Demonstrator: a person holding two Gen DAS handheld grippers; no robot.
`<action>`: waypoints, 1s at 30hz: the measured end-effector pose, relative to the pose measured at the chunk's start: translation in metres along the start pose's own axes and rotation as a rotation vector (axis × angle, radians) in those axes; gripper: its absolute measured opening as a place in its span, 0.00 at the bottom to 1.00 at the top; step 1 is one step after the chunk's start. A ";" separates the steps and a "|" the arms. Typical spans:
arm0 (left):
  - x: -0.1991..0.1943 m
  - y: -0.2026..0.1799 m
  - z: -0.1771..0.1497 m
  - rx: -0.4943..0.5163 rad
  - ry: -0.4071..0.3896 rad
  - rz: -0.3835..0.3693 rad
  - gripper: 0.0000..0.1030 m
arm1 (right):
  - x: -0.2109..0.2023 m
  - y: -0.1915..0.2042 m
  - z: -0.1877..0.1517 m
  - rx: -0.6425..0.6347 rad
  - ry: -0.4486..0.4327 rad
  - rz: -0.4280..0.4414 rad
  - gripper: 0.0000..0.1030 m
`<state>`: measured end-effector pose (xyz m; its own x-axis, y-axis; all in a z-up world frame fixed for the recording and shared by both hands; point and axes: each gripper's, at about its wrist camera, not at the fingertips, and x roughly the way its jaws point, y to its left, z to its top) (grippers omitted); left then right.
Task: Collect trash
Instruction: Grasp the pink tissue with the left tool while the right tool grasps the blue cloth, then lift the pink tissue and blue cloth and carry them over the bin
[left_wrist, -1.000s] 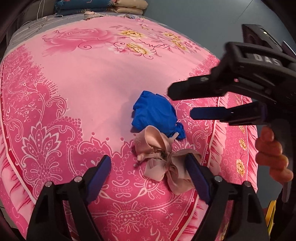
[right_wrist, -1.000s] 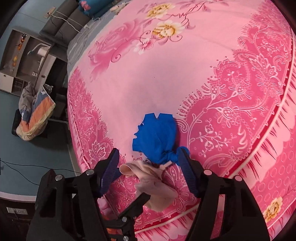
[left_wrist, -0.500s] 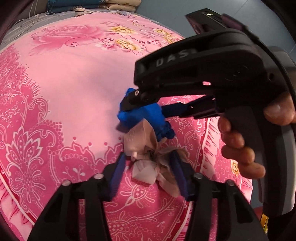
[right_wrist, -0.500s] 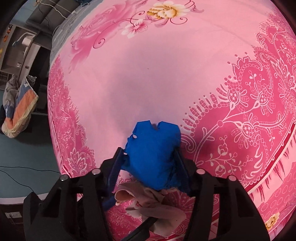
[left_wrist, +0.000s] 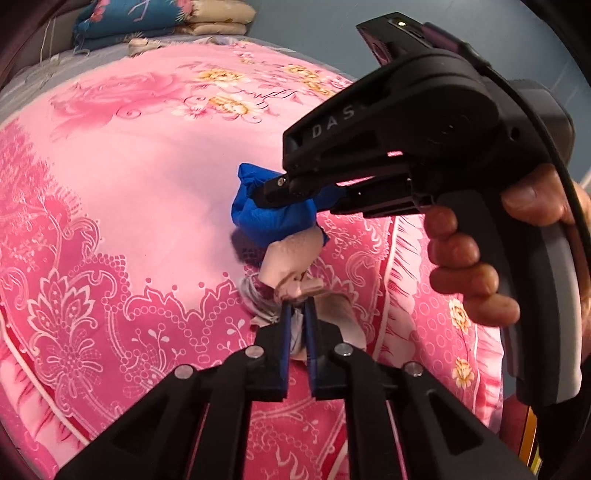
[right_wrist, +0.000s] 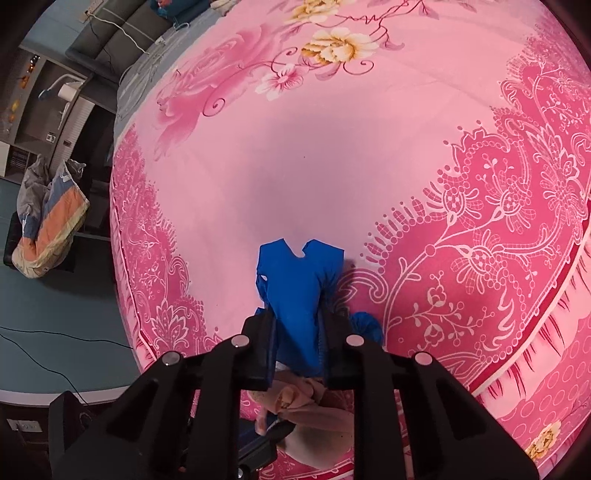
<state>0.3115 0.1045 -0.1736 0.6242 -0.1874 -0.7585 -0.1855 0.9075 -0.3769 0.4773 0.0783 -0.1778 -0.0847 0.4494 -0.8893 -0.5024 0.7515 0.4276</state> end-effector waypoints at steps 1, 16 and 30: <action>-0.004 -0.002 -0.002 0.008 0.002 -0.004 0.06 | -0.002 0.001 -0.001 0.004 -0.006 0.002 0.16; -0.120 -0.040 -0.022 0.153 -0.164 -0.059 0.06 | -0.113 -0.005 -0.059 0.045 -0.226 0.096 0.16; -0.210 -0.113 -0.044 0.298 -0.307 -0.169 0.06 | -0.216 -0.030 -0.162 0.095 -0.399 0.120 0.16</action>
<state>0.1685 0.0245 0.0051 0.8314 -0.2624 -0.4898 0.1361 0.9508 -0.2784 0.3713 -0.1191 -0.0249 0.2113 0.6741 -0.7077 -0.4264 0.7151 0.5539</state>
